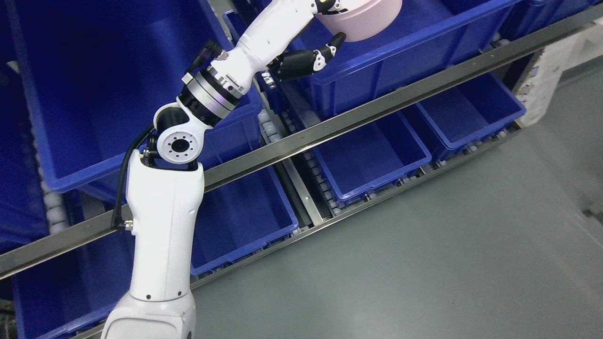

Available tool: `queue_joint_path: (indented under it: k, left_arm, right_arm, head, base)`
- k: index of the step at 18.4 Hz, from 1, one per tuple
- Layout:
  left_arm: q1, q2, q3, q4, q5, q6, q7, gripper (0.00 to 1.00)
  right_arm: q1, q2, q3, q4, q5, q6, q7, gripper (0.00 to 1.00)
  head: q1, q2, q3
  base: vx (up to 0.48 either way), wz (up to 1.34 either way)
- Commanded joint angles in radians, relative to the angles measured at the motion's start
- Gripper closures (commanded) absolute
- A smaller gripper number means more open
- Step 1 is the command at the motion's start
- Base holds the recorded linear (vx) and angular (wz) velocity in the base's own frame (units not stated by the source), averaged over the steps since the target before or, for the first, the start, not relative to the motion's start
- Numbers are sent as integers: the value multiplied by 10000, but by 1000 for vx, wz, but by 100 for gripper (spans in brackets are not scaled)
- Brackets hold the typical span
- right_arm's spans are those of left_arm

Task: Stack pink IKEA bowls on left shelf middle
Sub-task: 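Lower the stacked bowls into the middle blue bin on the shelf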

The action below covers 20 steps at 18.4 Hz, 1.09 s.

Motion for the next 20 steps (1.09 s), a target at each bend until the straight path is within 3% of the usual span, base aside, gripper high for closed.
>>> queue_joint_path:
  k: [1, 7, 14, 20]
  left_arm:
    - [-271, 175, 600, -161, 2, 129, -40, 95]
    - [-133, 175, 1185, 130, -90, 421, -117, 95]
    - [-102, 1456, 1200, 881, -612, 421, -546, 95]
    - [204, 1641, 1123, 1050, -949, 421, -714, 94]
  right_arm:
    - [0, -175, -107, 0, 77, 2, 12, 0]
    - [0, -175, -107, 0, 77, 2, 12, 0]
    - [0, -175, -107, 0, 77, 2, -3, 0]
    - [0, -175, -107, 0, 77, 2, 12, 0]
  head:
    - [0, 0, 0]
    - [0, -3, 0]
    - [0, -3, 0]
    - [0, -4, 0]
  base:
    - [-62, 565]
    - [-12, 513]
    - [11, 242]
    - [11, 66]
